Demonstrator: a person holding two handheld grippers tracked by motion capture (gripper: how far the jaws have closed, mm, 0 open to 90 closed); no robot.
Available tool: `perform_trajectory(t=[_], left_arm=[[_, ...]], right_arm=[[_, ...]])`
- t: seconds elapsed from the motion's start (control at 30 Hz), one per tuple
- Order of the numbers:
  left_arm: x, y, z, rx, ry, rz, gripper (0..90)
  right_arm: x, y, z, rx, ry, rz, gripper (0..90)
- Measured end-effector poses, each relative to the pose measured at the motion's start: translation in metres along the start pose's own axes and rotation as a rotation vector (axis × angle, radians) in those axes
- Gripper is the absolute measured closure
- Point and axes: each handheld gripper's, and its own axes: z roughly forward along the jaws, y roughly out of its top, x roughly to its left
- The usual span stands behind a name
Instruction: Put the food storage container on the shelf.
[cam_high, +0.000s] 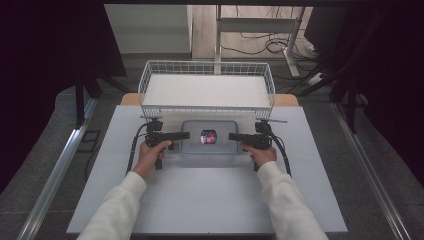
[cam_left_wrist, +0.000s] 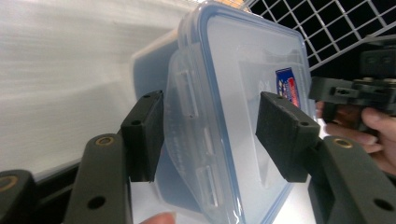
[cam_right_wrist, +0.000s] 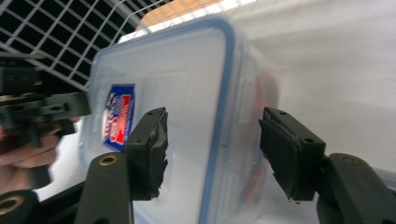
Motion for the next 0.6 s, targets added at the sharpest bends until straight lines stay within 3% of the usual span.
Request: perform_trajectory(t=[0.07, 0.1, 0.13, 0.23, 0.33, 0.4, 0.43, 0.47, 0.6], left_arm=[[-0.001, 0.002, -0.007, -0.025, 0.018, 0.020, 38.6], [-0.005, 0.002, -0.013, -0.031, 0.017, 0.011, 38.0], [-0.010, 0.003, -0.019, -0.046, 0.040, 0.032, 37.3], [-0.026, 0.000, -0.035, -0.015, 0.091, 0.125, 36.2], [-0.042, -0.012, -0.048, 0.020, 0.122, 0.219, 35.6], [-0.051, -0.023, -0.056, 0.036, 0.128, 0.256, 35.0], [-0.051, -0.023, -0.056, 0.036, 0.128, 0.256, 34.5], [-0.057, -0.036, -0.062, 0.053, 0.130, 0.291, 34.2], [-0.068, -0.064, -0.067, 0.093, 0.161, 0.340, 32.8]], right_arm=[[0.003, 0.000, -0.005, -0.028, -0.040, -0.030, 38.2], [0.004, 0.000, -0.009, -0.040, -0.049, -0.043, 37.1], [0.008, -0.001, -0.014, -0.051, -0.061, -0.070, 36.3], [0.020, -0.006, -0.030, -0.062, -0.094, -0.165, 37.4], [0.032, -0.020, -0.046, -0.054, -0.139, -0.290, 44.7], [0.038, -0.031, -0.053, -0.045, -0.160, -0.364, 52.3], [0.038, -0.031, -0.053, -0.045, -0.160, -0.364, 52.3], [0.044, -0.045, -0.058, -0.027, -0.163, -0.433, 60.6], [0.054, -0.063, -0.059, 0.015, -0.167, -0.531, 71.5]])
